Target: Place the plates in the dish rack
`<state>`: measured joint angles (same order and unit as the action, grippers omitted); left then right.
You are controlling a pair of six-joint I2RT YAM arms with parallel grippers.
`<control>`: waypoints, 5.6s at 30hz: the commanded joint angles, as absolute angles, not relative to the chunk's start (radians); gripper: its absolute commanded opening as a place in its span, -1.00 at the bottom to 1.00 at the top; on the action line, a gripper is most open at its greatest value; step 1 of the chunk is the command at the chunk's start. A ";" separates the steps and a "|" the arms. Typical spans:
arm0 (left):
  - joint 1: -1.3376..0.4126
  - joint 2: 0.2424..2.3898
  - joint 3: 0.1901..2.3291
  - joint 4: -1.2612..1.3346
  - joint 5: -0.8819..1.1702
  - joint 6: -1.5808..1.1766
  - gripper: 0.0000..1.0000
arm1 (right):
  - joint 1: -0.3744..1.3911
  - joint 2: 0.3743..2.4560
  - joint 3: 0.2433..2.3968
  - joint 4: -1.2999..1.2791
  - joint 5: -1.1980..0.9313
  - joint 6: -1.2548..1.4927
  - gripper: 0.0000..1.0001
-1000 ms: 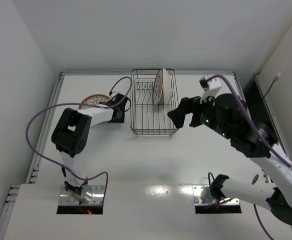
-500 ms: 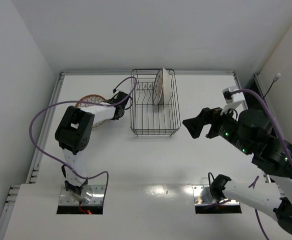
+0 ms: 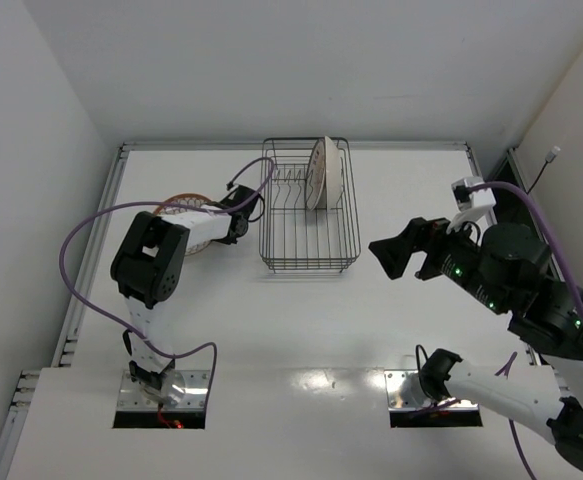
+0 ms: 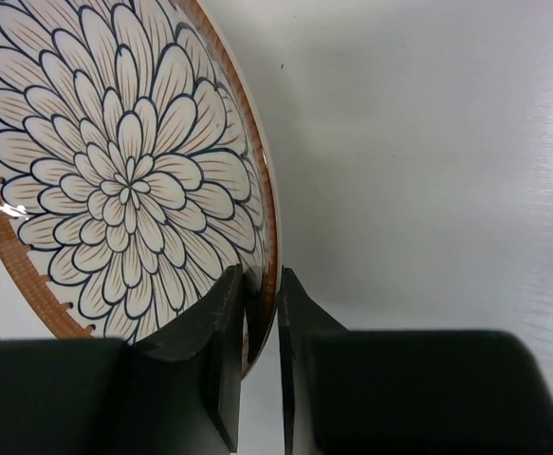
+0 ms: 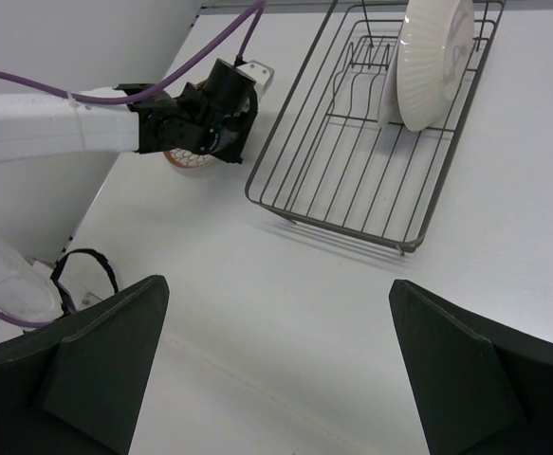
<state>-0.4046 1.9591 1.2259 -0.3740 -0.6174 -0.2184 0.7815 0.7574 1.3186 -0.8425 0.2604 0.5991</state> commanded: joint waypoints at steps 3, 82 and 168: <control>-0.397 2.009 1.210 -0.399 -0.482 -0.334 -0.83 | 0.787 0.746 1.313 -0.839 0.278 0.621 1.00; -0.276 1.695 1.342 0.817 0.620 -1.147 -1.00 | 0.787 0.386 0.977 -1.006 0.322 0.730 1.00; -0.313 1.746 1.435 0.183 0.384 -0.597 0.11 | 0.787 0.299 1.052 -1.138 0.264 0.787 1.00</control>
